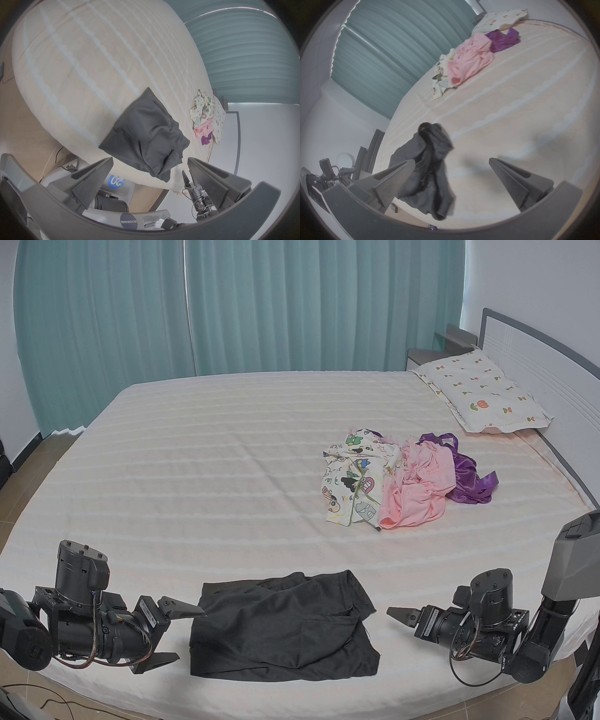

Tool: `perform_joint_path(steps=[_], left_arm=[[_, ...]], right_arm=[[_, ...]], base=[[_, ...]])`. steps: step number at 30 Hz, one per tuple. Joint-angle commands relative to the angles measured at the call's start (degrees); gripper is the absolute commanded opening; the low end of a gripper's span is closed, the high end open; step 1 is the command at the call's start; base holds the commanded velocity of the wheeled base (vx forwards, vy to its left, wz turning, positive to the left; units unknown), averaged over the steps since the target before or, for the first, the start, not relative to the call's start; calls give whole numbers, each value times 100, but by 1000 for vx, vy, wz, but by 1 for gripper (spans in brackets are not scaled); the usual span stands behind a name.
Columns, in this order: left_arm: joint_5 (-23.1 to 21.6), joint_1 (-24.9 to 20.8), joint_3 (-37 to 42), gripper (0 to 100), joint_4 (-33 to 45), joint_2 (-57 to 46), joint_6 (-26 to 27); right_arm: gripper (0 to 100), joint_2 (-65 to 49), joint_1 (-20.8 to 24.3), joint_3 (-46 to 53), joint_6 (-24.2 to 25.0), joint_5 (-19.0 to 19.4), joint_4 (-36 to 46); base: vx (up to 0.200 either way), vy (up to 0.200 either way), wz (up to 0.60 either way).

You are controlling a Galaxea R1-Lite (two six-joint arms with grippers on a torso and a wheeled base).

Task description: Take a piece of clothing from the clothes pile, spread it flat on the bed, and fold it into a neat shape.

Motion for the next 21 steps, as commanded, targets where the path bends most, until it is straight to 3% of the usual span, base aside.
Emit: perform_joint_path(steps=[1,7,13,16,21], left_arm=[[-78,98,13,100,-39,54,-1],[-254,195,13,100,-39,54,-1],[-254,186,57,100,-39,54,7],[-263,186,66,100,-39,45,16],[-263,169,136,100,-39,45,201]], right_arm=[[100,-159,295,-533,-190,-283,583],[100,-432,418,-1307,-551,-556,1787],[100,-485,638,-1685,-797,-855,2402],[100,-441,664,-1781,-1227,-1136,2596],[100,-414,646,-1799,-1825,-1285,2719]], base=[[0,200,0],[0,200,0],[0,200,0],[0,0,0],[0,0,0]])
